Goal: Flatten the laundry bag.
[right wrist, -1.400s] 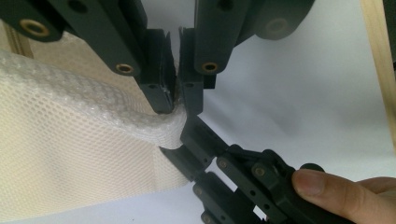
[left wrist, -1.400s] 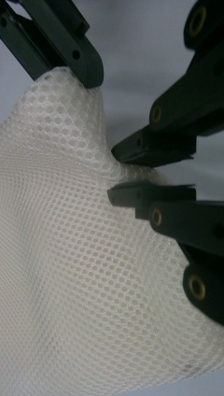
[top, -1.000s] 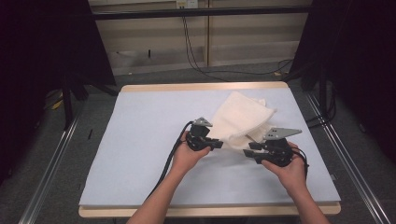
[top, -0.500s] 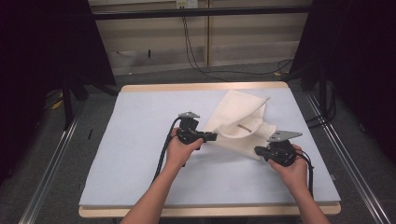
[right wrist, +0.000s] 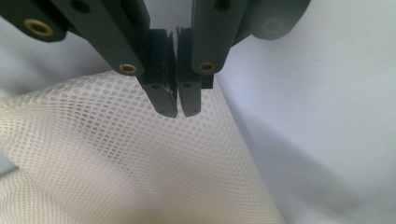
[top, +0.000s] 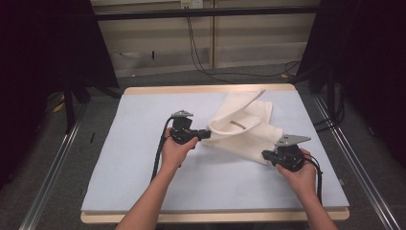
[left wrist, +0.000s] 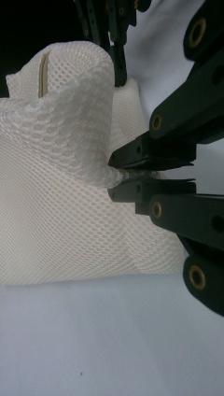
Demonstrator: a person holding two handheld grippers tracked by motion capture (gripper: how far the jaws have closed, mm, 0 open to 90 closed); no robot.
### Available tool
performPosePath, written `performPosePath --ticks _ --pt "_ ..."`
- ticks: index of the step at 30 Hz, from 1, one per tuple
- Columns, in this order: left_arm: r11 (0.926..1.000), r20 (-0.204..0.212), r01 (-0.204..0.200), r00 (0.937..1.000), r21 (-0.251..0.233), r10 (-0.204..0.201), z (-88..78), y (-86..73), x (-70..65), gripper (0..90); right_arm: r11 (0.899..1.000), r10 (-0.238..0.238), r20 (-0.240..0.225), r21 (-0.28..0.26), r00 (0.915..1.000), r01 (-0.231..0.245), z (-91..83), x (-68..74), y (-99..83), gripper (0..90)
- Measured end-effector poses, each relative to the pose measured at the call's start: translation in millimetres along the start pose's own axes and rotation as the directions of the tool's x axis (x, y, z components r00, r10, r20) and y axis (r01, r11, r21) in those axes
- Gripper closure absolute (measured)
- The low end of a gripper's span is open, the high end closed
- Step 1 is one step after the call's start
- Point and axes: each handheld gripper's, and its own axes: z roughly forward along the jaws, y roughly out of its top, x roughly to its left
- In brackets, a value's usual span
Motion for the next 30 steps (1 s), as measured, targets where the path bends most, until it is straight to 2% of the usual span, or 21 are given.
performPosePath --ticks 5,7,9,10,12,18,19,25,27,30 --pt "0.9995 -0.043 0.025 0.9988 -0.021 -0.025 -5.2 0.0 3.2 84.2 1.000 -0.014 0.003 -0.004 0.9999 0.014 -1.0 0.0 0.0 86.1" --pt "0.9995 -0.058 0.020 0.9981 -0.026 -0.021 -8.0 -0.4 5.6 84.2 1.000 -0.004 0.006 0.000 1.0000 0.004 -1.2 0.8 -0.2 86.1" --pt "0.9993 -0.067 0.025 0.9974 -0.028 -0.026 -10.0 -0.9 7.3 84.2 1.000 -0.018 0.007 -0.002 0.9998 0.018 -1.4 0.4 0.1 86.1" --pt "0.9983 -0.074 0.038 0.9964 -0.043 -0.041 -11.0 -1.5 7.8 84.3 1.000 -0.020 0.010 -0.001 0.9997 0.020 -1.7 0.5 0.4 86.1" --pt "0.9987 -0.090 0.032 0.9953 -0.041 -0.035 -14.5 -2.2 10.5 84.3 1.000 -0.026 0.015 0.000 0.9996 0.026 -2.3 0.8 0.8 86.1" --pt "0.9985 -0.117 0.031 0.9925 -0.045 -0.036 -20.0 -5.1 16.3 84.3 1.000 -0.026 0.013 -0.001 0.9996 0.026 -4.1 1.3 1.5 86.1" --pt "0.9973 -0.118 0.045 0.9917 -0.058 -0.052 -20.0 -5.6 16.2 84.3 1.000 -0.023 0.017 -0.003 0.9996 0.023 -4.6 1.8 1.8 86.1" --pt "0.9980 -0.138 0.041 0.9894 -0.048 -0.047 -25.5 -8.0 22.4 84.0 0.999 -0.033 0.016 -0.005 0.9993 0.033 -4.7 2.0 1.7 86.0" --pt "0.9964 -0.142 0.055 0.9879 -0.064 -0.063 -26.1 -8.6 23.1 83.9 1.000 -0.026 0.017 -0.002 0.9995 0.026 -5.3 2.3 1.7 86.0" --pt "0.9964 -0.149 0.052 0.9869 -0.066 -0.061 -28.3 -9.1 25.0 83.8 1.000 -0.024 0.019 -0.005 0.9995 0.024 -5.8 1.6 1.3 85.9"
